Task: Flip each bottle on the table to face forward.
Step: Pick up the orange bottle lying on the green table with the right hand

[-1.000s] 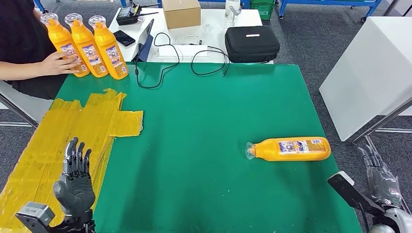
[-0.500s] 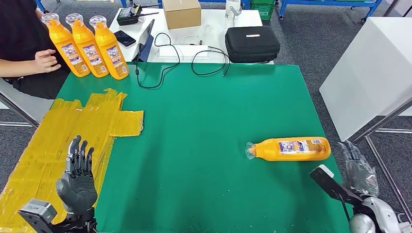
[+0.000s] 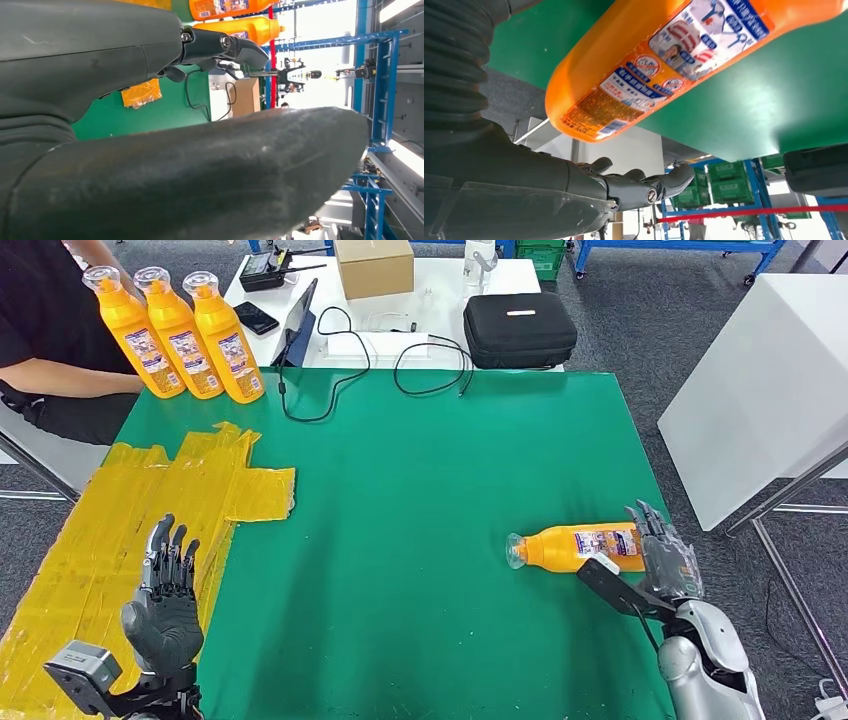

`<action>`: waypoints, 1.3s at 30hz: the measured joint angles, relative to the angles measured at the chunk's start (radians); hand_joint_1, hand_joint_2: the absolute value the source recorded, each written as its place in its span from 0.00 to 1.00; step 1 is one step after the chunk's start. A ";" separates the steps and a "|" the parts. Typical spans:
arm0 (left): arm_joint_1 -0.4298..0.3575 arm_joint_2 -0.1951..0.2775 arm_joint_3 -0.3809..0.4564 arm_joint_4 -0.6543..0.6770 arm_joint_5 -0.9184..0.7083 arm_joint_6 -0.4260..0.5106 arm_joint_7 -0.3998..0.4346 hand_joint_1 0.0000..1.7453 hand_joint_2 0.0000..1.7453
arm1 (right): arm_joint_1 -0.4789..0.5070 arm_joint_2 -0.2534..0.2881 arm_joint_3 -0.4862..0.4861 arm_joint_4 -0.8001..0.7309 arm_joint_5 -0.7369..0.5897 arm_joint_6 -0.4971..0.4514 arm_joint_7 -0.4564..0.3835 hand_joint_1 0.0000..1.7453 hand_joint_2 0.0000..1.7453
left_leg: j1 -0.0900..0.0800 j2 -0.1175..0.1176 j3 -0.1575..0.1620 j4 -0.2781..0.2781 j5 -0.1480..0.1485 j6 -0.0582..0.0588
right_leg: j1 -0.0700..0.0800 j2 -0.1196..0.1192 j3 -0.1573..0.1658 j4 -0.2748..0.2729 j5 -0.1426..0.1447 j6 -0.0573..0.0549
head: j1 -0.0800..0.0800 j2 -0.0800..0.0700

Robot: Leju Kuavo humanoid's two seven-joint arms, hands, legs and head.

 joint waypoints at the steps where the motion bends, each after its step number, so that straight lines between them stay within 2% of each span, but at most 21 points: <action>1: 0.000 0.001 0.000 0.000 0.000 0.000 0.000 0.00 0.00 | -0.006 0.000 0.006 0.010 0.006 -0.005 0.006 0.00 1.00 | 0.000 0.000 0.000 0.000 0.000 0.000 | 0.000 0.000 0.000 0.000 0.000 0.000 | 0.000 0.000; 7: 0.000 0.007 -0.003 0.000 0.001 -0.005 0.005 0.00 0.00 | -0.071 -0.005 0.037 0.108 0.041 -0.012 0.036 0.00 1.00 | 0.000 0.000 0.000 0.000 0.000 0.000 | 0.000 0.000 0.000 0.000 0.000 0.000 | 0.000 0.000; 11: -0.005 0.017 -0.010 0.001 0.007 -0.009 0.008 0.00 0.00 | -0.132 -0.025 0.068 0.230 0.089 0.008 0.070 1.00 1.00 | 0.000 0.000 0.000 0.000 0.000 0.000 | 0.000 0.000 0.000 0.000 0.000 0.000 | 0.000 0.000; 15: -0.017 0.030 -0.019 0.007 0.015 -0.012 0.010 0.00 0.00 | -0.213 -0.060 0.101 0.377 0.131 0.013 0.096 1.00 1.00 | 0.000 0.000 0.002 0.000 0.000 0.000 | 0.000 0.000 0.001 0.000 0.000 0.000 | 0.000 0.000; 19: -0.019 0.038 -0.026 0.009 0.020 -0.014 0.011 0.00 0.00 | -0.262 -0.079 0.116 0.455 0.136 0.013 0.098 1.00 1.00 | 0.000 0.000 0.004 0.000 0.000 0.000 | 0.000 0.000 0.002 0.000 0.000 0.000 | 0.000 0.000; 32: -0.021 0.052 -0.042 0.009 0.025 -0.021 0.010 0.00 0.00 | -0.320 -0.095 0.129 0.559 0.136 0.016 0.095 1.00 1.00 | 0.000 0.000 0.013 0.000 -0.002 0.000 | 0.000 0.000 0.002 -0.001 -0.001 0.000 | 0.000 0.000; 37: -0.019 0.060 -0.049 0.009 0.041 -0.019 0.008 0.00 0.00 | -0.321 -0.096 0.128 0.590 0.080 0.026 0.027 1.00 1.00 | 0.000 0.000 0.015 0.000 -0.002 0.001 | 0.000 0.000 0.004 -0.001 -0.001 0.000 | 0.001 0.000; 39: -0.014 0.064 -0.051 0.009 0.042 -0.019 0.009 0.00 0.50 | -0.305 -0.091 0.119 0.574 -0.008 0.038 -0.040 1.00 1.00 | 0.000 0.001 0.015 0.000 -0.002 0.000 | 0.000 0.000 0.010 -0.001 0.000 0.000 | 0.001 0.000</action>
